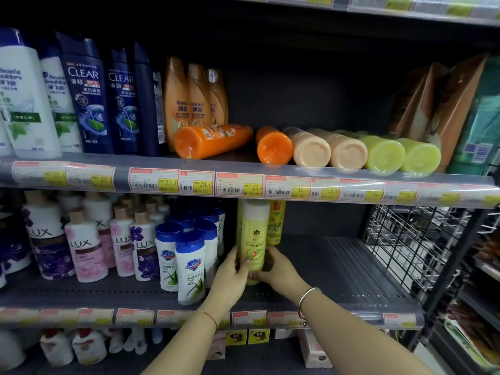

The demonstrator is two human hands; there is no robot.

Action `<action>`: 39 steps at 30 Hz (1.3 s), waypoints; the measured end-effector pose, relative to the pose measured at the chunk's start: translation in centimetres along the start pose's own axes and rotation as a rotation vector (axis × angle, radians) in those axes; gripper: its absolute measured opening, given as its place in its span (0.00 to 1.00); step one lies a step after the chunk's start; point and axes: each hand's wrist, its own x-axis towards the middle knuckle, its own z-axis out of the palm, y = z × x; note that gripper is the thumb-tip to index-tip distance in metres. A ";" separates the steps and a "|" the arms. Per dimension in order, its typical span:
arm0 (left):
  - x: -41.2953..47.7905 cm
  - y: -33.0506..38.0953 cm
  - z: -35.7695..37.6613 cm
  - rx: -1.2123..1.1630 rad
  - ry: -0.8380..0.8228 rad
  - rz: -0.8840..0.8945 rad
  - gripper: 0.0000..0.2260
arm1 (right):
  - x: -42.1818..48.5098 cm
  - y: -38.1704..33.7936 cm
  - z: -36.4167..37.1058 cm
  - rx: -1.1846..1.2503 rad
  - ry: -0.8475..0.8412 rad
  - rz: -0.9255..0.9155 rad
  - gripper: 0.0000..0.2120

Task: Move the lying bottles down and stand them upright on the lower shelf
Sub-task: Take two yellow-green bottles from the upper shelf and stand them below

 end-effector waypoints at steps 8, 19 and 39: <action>-2.1 -0.9 -4.2 0.121 0.048 -0.029 0.19 | 1.1 -0.5 1.1 -0.003 0.005 0.053 0.35; -3.4 -0.3 -5.4 0.156 -0.053 0.016 0.17 | 0.7 -1.0 0.9 -0.015 -0.023 0.064 0.37; -6.8 23.8 -13.7 0.150 -0.085 0.466 0.16 | -12.9 -26.3 -10.4 -0.374 0.076 -0.272 0.14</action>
